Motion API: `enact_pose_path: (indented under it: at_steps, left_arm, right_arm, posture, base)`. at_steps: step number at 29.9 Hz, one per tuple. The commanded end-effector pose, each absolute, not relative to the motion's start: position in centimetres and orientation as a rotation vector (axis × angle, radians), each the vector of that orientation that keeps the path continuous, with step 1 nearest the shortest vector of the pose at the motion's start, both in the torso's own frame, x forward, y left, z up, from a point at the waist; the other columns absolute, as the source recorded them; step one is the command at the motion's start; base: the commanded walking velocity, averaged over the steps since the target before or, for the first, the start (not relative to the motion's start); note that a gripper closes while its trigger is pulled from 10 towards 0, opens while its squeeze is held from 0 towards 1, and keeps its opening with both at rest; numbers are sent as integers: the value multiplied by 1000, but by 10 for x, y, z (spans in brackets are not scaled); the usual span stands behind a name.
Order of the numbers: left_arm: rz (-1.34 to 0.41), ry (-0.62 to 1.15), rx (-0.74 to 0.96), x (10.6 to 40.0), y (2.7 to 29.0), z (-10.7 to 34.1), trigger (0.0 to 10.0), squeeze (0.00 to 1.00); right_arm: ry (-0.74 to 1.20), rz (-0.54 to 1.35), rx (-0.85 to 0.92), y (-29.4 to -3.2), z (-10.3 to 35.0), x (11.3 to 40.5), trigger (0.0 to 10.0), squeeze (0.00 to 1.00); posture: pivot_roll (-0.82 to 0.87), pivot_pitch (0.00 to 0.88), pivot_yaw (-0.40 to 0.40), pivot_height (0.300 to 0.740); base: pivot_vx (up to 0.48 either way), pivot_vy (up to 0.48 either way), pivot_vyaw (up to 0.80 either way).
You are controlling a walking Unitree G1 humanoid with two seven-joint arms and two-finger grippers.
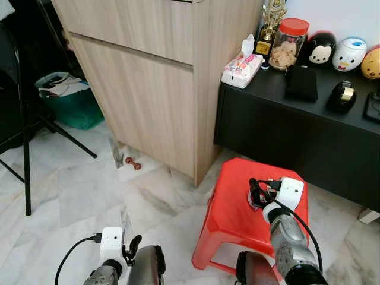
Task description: Hang keys on a hook
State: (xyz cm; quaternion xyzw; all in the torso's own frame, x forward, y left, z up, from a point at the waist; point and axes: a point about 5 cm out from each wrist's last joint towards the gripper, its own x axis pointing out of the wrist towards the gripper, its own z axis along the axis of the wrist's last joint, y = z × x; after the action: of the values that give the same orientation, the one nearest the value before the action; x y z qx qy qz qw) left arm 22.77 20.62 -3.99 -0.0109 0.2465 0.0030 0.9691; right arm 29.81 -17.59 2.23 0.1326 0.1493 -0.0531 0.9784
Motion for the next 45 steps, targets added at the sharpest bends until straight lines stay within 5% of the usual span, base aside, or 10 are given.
enact_pose_path:
  at_steps: [1, 45]
  left_arm:
    - [9, 538, -12, 221, 209, -45, 10000, 0]
    - [21, 521, -1, 223, 212, -43, 10000, 0]
  right_arm:
    - [316, -115, 278, -176, 20, 295, 10000, 0]
    - [500, -66, 329, -160, 3, 297, 10000, 0]
  posture:
    - [113, 108, 8, 584]
    - [129, 127, 6, 584]
  base:
    - [0, 0, 0]
    - [0, 0, 0]
